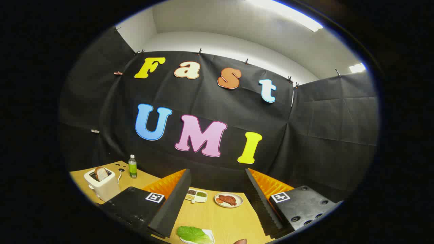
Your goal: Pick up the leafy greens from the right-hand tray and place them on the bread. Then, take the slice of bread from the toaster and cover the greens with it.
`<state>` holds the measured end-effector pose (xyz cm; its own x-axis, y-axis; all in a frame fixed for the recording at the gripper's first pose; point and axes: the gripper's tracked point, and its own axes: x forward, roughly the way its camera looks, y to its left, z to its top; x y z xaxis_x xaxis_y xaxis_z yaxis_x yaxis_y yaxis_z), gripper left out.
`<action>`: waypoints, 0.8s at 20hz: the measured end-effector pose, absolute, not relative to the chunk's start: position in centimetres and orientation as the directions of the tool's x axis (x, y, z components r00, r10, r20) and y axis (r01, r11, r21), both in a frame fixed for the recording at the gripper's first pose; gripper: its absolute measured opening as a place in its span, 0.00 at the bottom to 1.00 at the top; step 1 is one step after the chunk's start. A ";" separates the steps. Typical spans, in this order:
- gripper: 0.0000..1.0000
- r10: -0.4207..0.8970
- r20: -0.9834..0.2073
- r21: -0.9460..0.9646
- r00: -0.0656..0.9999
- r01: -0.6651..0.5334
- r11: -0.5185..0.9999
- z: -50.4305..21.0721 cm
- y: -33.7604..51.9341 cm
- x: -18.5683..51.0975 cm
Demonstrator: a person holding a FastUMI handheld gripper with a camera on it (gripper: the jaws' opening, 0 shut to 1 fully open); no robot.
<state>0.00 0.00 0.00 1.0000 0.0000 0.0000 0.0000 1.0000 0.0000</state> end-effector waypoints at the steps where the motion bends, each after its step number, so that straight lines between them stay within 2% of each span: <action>1: 0.97 0.003 0.009 0.012 1.000 -0.003 1.000 0.4 -0.2 -0.1; 9: 0.97 0.016 -0.047 0.031 0.999 -0.015 0.999 -2.3 -2.7 -0.5; 16: 0.98 0.052 -0.046 0.037 0.998 -0.051 0.998 -3.0 -2.8 0.2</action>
<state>0.24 -2.80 -2.96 0.9976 0.0522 -0.0465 -0.0505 0.9980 0.0366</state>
